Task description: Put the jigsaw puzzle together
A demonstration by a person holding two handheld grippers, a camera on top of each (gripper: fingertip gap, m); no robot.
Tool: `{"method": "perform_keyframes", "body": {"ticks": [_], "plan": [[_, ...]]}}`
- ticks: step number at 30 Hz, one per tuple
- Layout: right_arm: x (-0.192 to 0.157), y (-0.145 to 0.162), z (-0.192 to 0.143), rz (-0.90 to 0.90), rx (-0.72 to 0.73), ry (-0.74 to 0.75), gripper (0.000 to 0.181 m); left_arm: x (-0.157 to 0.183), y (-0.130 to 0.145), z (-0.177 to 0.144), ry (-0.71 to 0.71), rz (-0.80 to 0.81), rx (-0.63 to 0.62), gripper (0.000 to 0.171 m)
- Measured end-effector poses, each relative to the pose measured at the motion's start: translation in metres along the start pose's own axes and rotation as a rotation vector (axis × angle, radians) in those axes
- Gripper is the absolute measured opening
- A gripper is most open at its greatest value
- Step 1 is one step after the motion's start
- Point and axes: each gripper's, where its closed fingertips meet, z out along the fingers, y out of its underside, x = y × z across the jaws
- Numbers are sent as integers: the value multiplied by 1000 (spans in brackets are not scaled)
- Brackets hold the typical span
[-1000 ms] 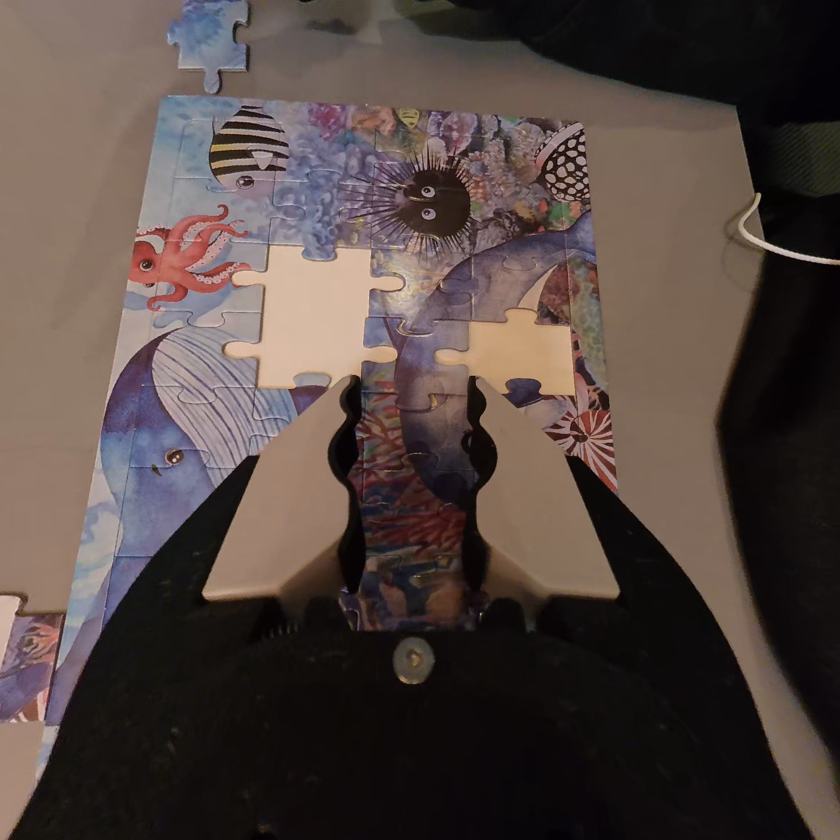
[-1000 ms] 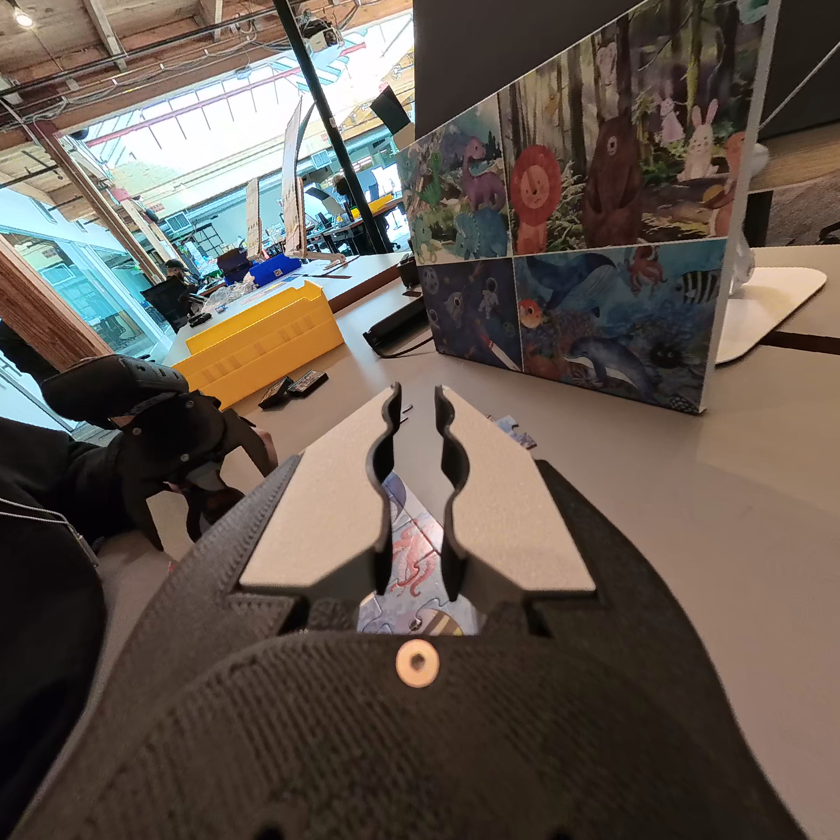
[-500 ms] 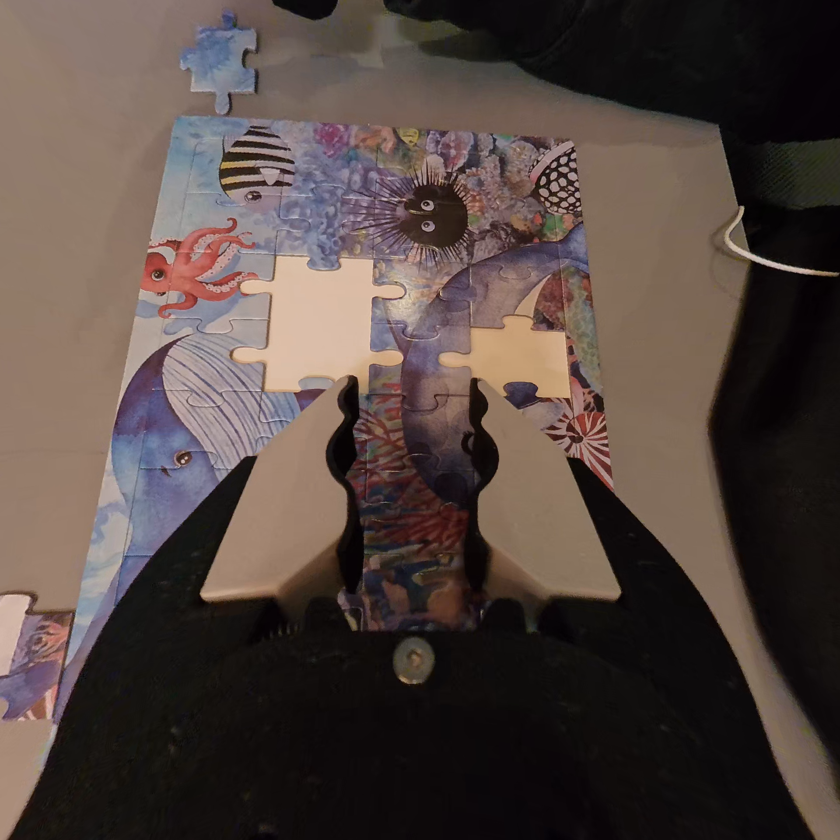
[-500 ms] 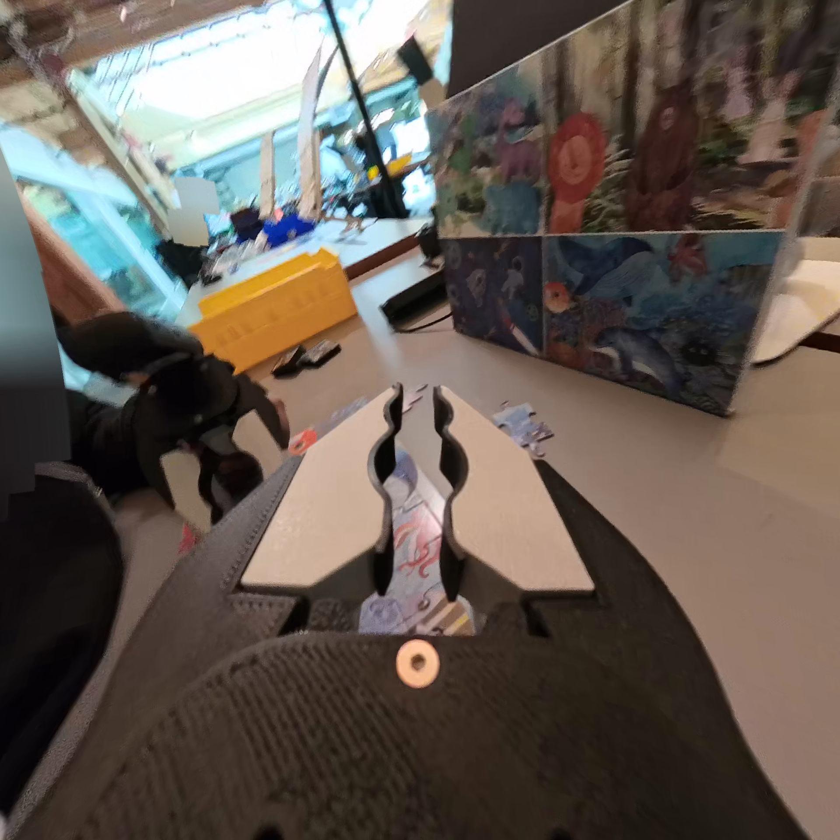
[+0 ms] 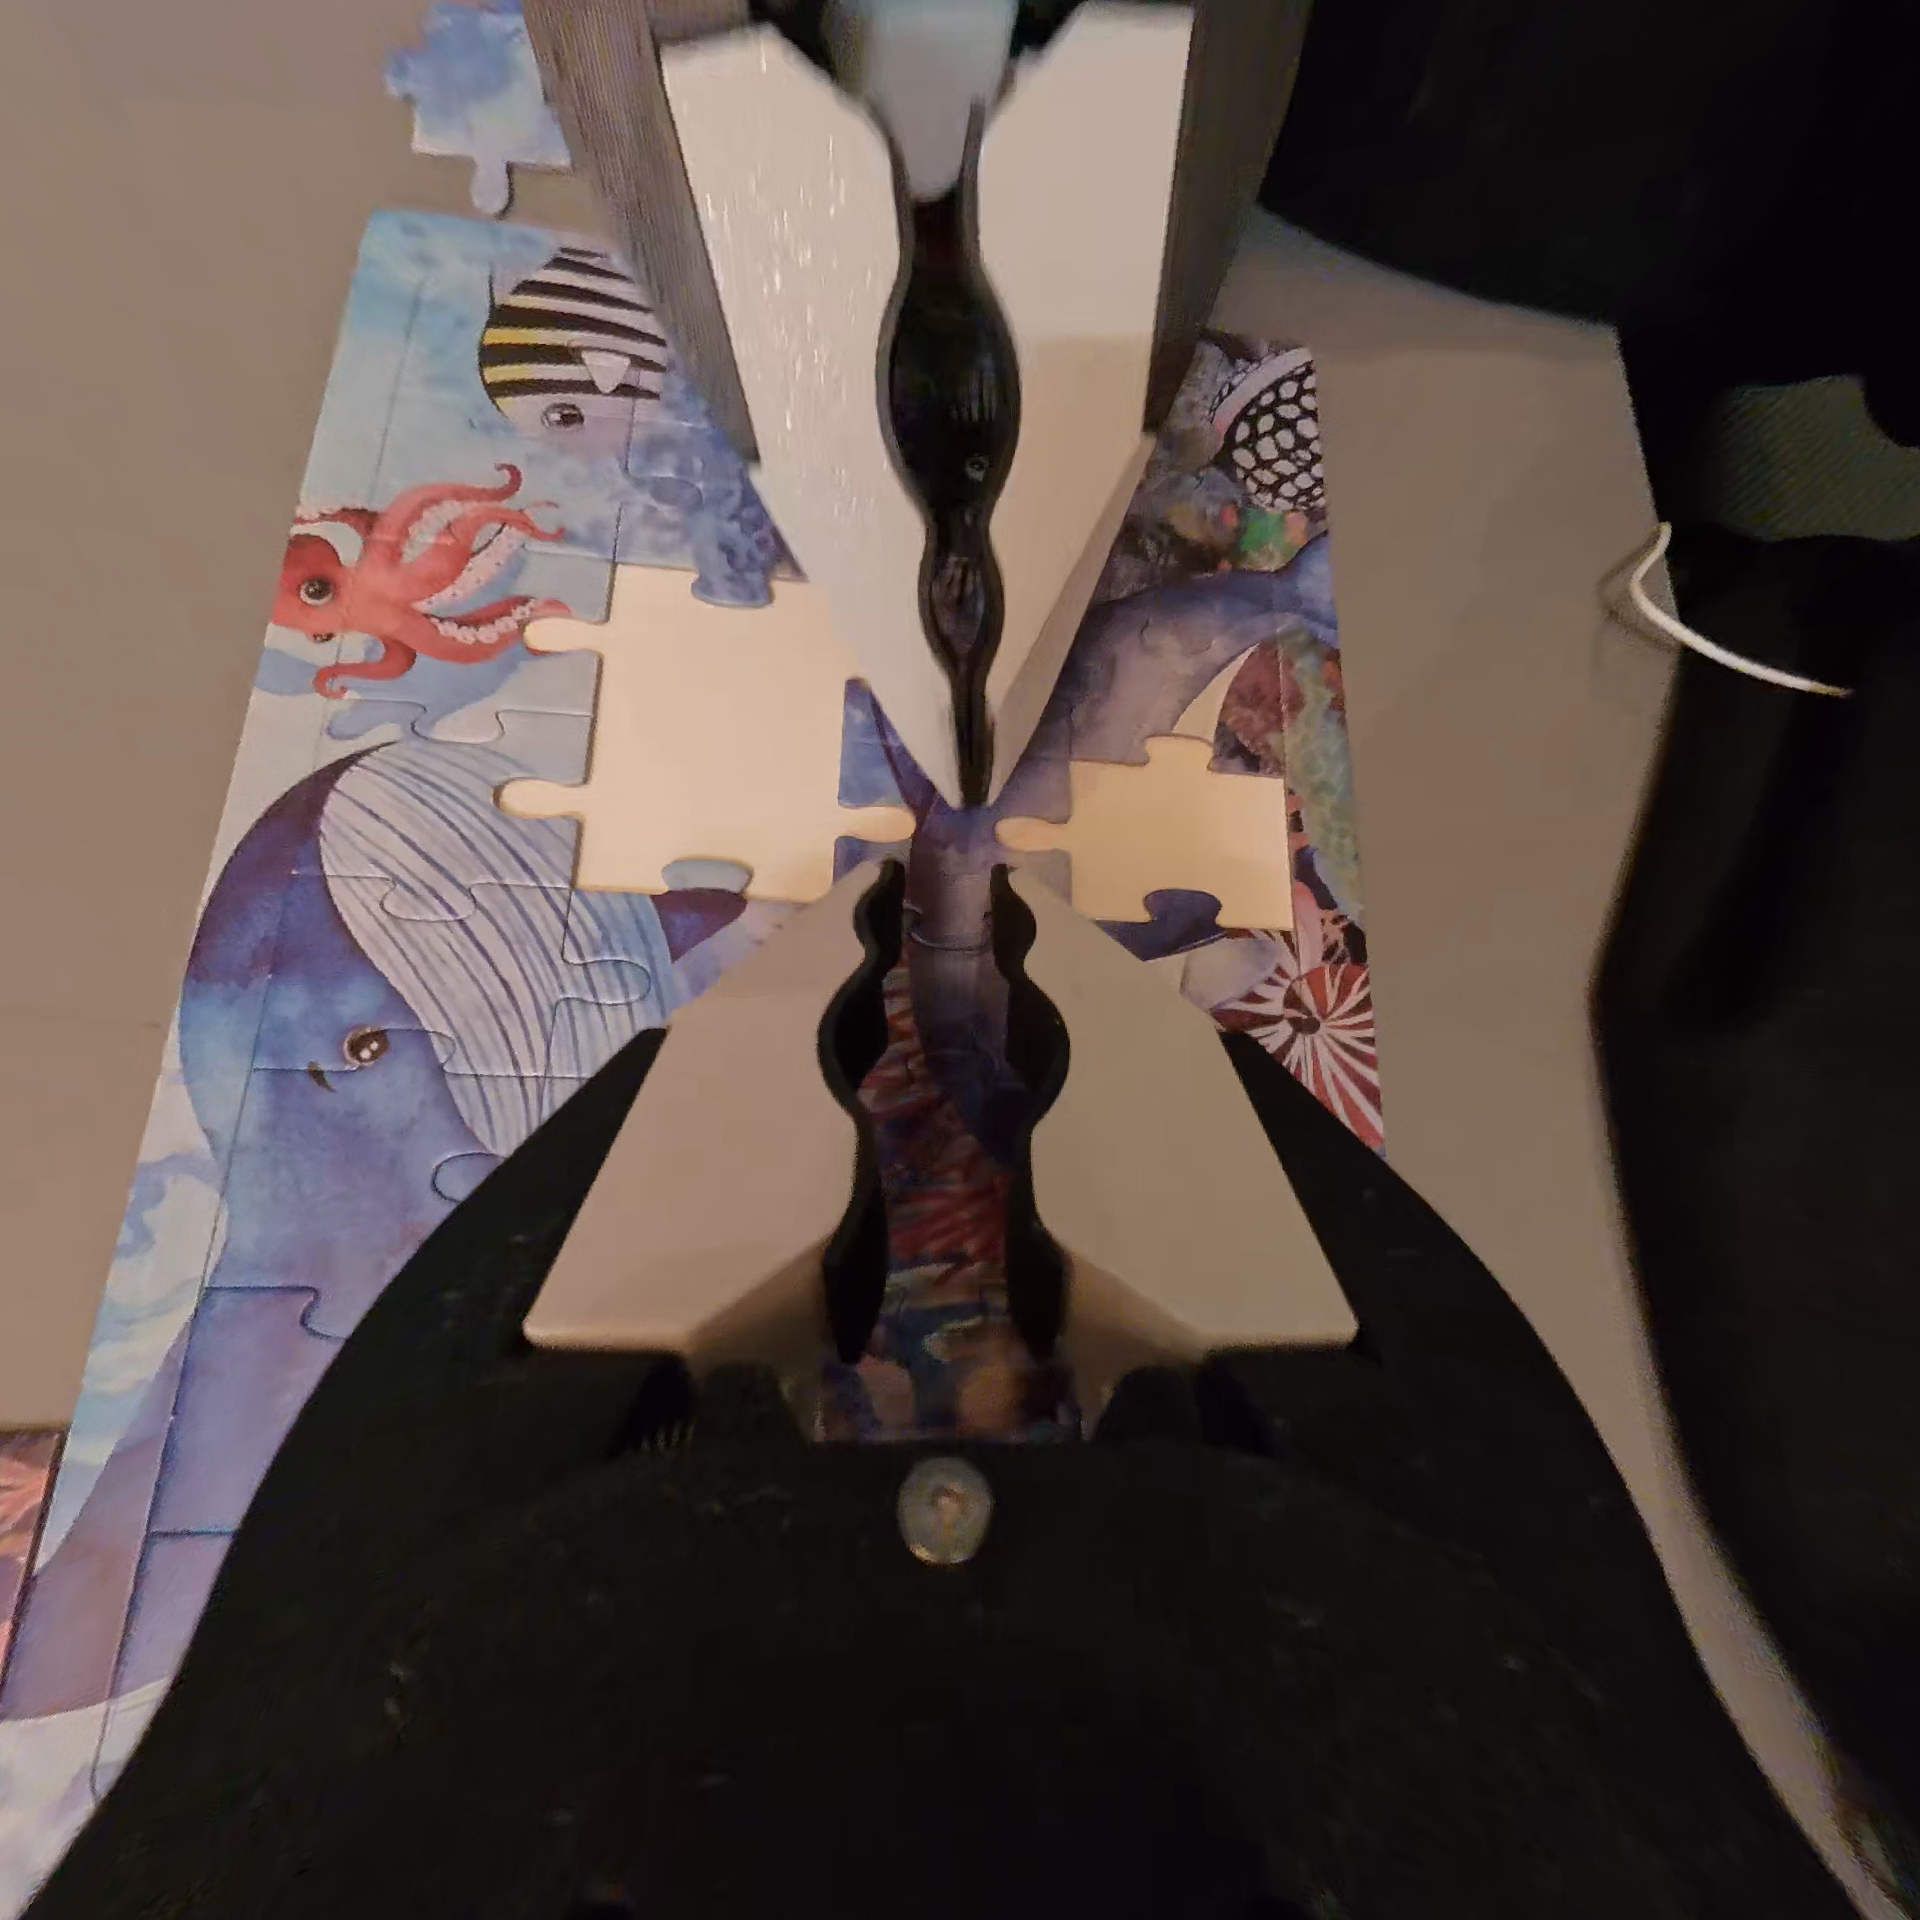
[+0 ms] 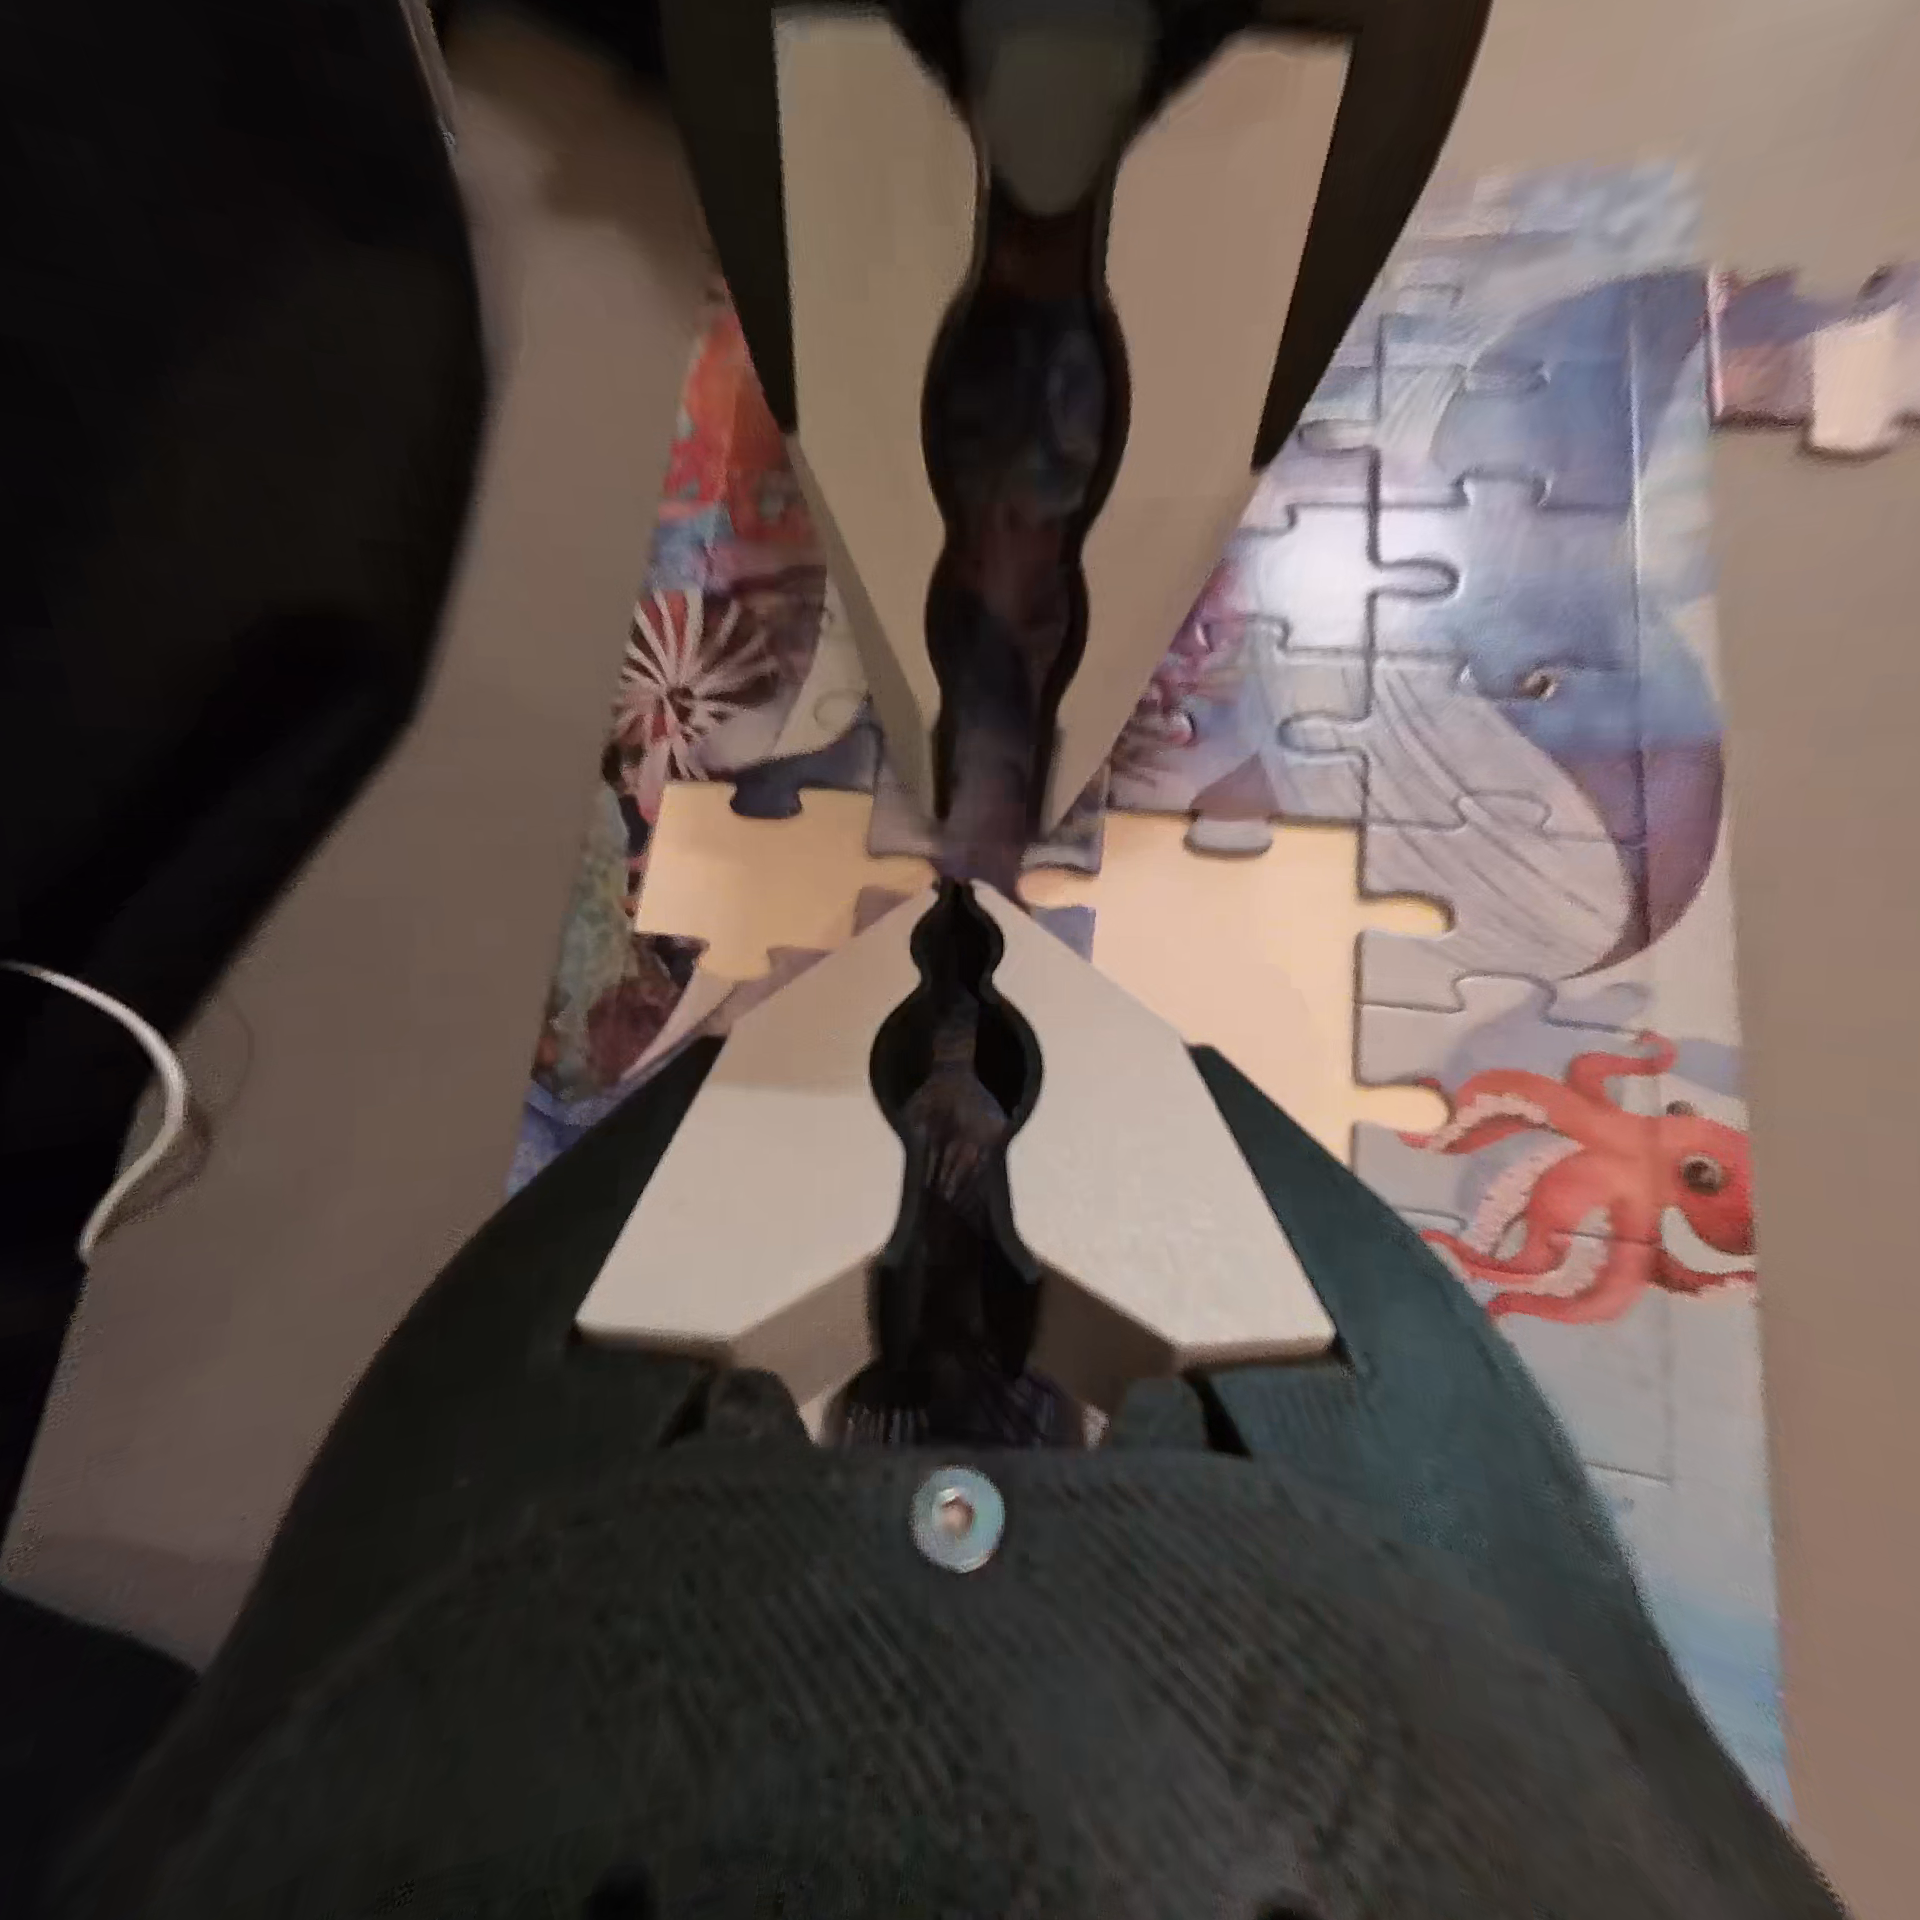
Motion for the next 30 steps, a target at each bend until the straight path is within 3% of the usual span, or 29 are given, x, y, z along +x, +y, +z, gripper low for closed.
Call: {"method": "perform_keyframes", "body": {"ticks": [5,7,14,21,27,30], "plan": [[10,-8,-11,-4,59,61,0,1,1,0,-14,24,-12,12],[14,3,-7,17,0,74,0,1,0,-1,-16,31,-9,12],[16,4,-5,22,-2,82,0,2,4,-2,4,29,-30,0],[15,2,-2,11,-2,82,0,-1,5,-3,-17,31,-46,0],[9,-14,-8,-11,75,66,0,-7,-12,-20,-9,-14,81,0],[7,-18,-6,-27,94,62,0,1,10,-9,59,-32,-44,0]]}}
